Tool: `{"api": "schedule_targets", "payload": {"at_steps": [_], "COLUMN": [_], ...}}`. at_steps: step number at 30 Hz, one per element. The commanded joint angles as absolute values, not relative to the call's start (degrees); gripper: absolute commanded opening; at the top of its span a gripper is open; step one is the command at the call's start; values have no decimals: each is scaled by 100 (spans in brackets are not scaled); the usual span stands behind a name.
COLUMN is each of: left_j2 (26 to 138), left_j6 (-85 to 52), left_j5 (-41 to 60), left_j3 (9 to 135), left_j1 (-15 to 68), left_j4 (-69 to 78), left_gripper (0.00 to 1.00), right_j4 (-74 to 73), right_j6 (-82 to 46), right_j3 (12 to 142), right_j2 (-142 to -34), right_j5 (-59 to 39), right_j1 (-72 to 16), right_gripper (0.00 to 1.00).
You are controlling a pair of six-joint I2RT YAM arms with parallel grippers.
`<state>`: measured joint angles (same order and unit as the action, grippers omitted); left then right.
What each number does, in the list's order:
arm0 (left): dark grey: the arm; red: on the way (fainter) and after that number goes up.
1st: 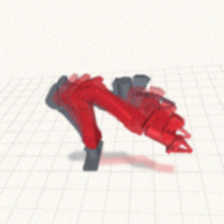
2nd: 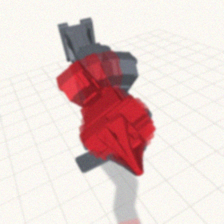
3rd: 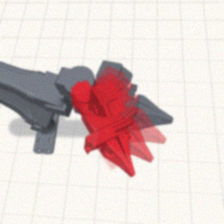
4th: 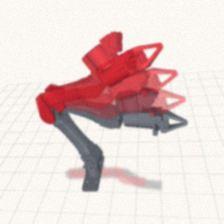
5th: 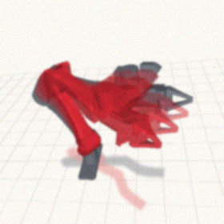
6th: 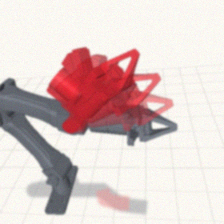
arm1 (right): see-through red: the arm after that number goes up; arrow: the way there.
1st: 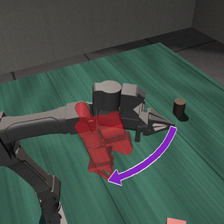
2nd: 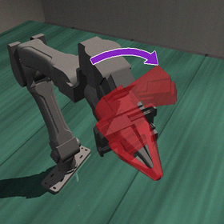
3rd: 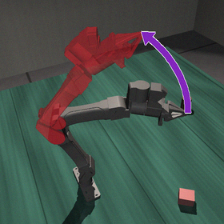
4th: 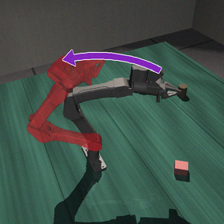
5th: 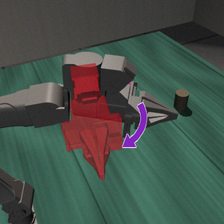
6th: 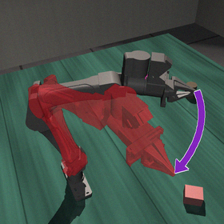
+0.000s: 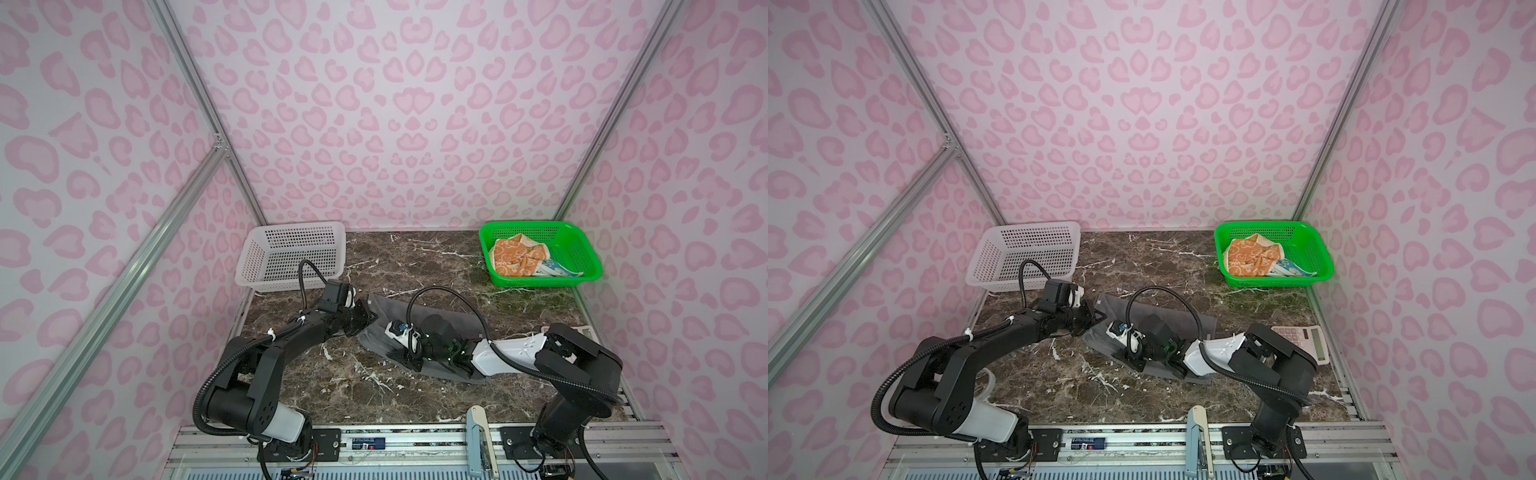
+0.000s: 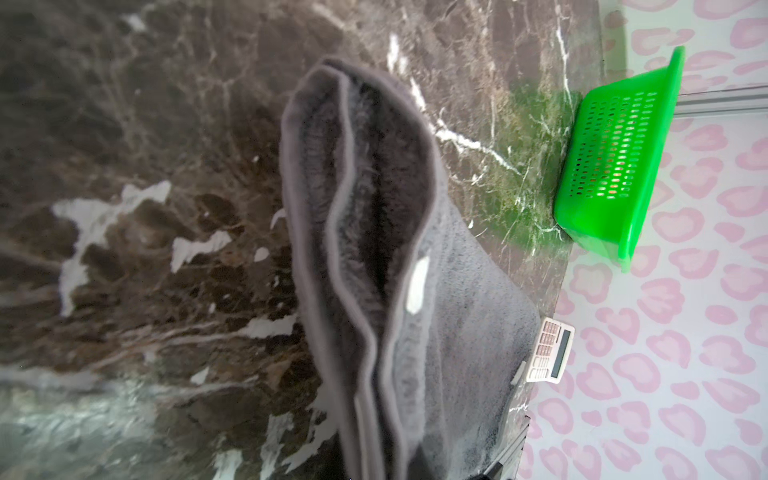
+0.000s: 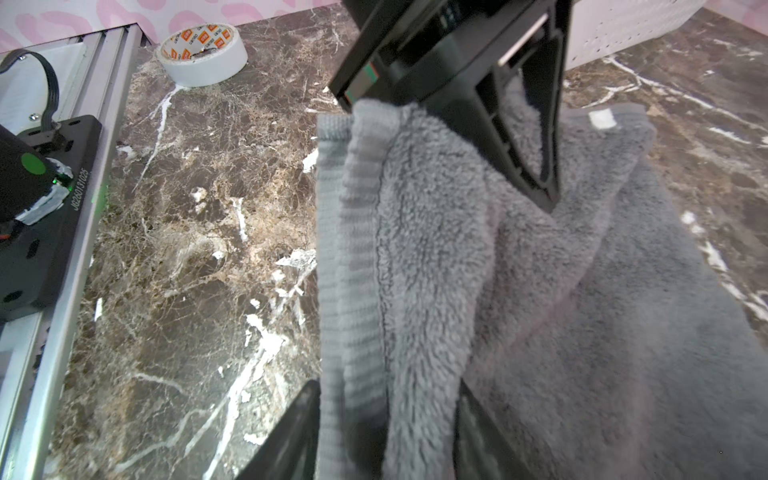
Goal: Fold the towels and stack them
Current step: 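Lift the folded grey towel with the left gripper over the white basket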
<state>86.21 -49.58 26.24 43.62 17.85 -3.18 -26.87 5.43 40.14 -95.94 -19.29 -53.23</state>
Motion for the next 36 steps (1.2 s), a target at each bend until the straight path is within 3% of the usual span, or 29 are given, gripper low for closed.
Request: {"api": "schedule_targets", "payload": {"at_steps": [1,7,17,21,36], "left_j2": [8698,8864,9365,9561,10347], "left_j6": [-4257,-3090,-1348,-1168,-639], "left_j5": [2459,2509,1869,1627,1645], "left_j3": [4796,6009,8319,9175,11468], "left_j1": [1749,1657,1582,1409,181], "left_j4": [-767,-1541,-3006,-3378,-3875], "left_gripper": [4,4,4,4,3], "right_j4": [-2368,-1907,-1328,-762,-1142], "right_j6": [178,-344,-1154,-1058,-1076], "right_j3": [4025,3821,3539,3796,3823], "right_j2": [-9365,-8495,-7446,-7581,-7847], "right_j5": [-1396,-694,-82,-146,-261], "right_j1": [-5282,-5204,-4887,-4798,-4796], "right_gripper": [68,98,99,99,99]}}
